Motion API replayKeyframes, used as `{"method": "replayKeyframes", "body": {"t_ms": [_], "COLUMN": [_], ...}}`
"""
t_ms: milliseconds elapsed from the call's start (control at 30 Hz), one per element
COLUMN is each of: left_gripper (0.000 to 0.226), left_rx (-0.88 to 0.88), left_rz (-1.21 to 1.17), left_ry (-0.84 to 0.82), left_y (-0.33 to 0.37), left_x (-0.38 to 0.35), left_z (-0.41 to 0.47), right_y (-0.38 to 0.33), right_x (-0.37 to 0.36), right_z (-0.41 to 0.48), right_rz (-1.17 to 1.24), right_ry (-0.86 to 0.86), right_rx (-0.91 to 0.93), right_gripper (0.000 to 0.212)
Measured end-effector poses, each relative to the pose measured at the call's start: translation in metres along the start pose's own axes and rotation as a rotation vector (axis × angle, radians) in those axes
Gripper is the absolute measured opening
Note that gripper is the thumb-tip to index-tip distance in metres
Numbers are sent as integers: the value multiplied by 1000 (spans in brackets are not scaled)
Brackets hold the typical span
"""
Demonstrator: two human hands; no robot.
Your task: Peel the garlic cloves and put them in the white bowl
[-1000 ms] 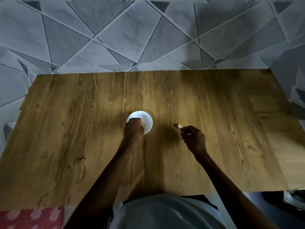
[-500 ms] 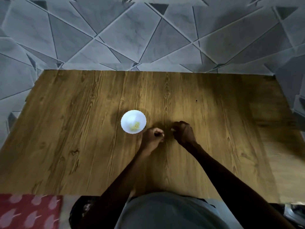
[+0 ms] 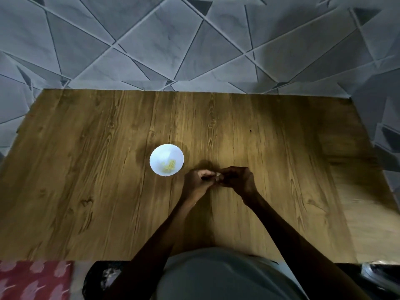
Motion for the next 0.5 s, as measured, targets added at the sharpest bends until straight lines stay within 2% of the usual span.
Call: {"method": "replayKeyframes", "body": {"t_ms": [267, 500], "left_gripper": [28, 28], "left_rx": [-19, -62], "left_rz": [-39, 82], "left_ry": [-55, -70], "left_y": [8, 12], "left_x": [-2, -4], "left_z": [6, 6], "right_y": [-10, -8], "right_x": [7, 7], "right_z": [1, -1], "right_rz": [-102, -127], "right_ry": [-15, 33], "right_rx": [79, 37], "right_gripper": [18, 11]}}
Point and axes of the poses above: each hand's wrist, its own z-axis towards the middle knuckle, its own x-axis out of the back of the hand, y = z × x, the point moved 5 cm from there along z, towards the middle knuckle, and after that the axes turned 6 degrees about -x, right-handed, at the moved point
